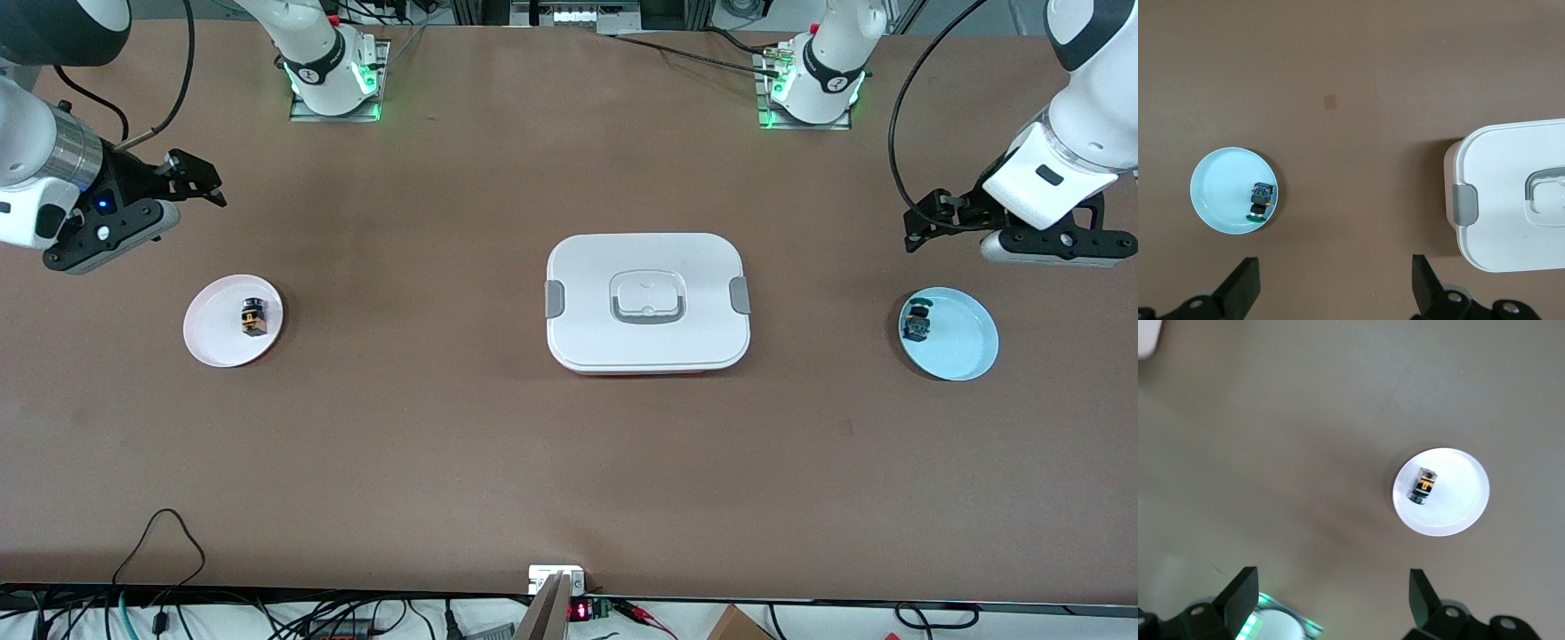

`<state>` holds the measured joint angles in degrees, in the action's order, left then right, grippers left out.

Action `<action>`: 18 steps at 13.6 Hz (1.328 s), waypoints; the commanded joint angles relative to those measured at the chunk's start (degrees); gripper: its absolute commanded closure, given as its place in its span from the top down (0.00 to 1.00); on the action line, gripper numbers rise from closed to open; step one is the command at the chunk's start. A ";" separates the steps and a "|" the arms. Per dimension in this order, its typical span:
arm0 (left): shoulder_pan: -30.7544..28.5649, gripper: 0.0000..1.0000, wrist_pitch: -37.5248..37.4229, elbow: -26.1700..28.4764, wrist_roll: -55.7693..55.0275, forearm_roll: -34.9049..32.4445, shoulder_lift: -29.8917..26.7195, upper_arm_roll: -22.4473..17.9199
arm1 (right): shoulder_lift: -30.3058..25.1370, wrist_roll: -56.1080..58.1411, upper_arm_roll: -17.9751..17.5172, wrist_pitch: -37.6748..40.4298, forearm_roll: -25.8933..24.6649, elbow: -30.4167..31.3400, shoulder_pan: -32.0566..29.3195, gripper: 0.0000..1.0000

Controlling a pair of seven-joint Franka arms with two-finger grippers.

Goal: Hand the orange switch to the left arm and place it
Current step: 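Lower the right gripper over the orange switch on the white plate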

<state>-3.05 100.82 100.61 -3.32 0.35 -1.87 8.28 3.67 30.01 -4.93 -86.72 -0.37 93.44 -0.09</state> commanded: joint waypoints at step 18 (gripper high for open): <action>0.51 1.00 -2.39 -2.35 -0.64 0.89 0.72 0.07 | 4.41 64.55 0.79 -26.90 -6.40 20.89 -6.86 1.00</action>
<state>-2.67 99.92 100.11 -3.38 0.35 -1.87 8.35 9.38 92.39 -3.65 -109.59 -5.95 110.12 -5.62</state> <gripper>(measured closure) 0.000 0.000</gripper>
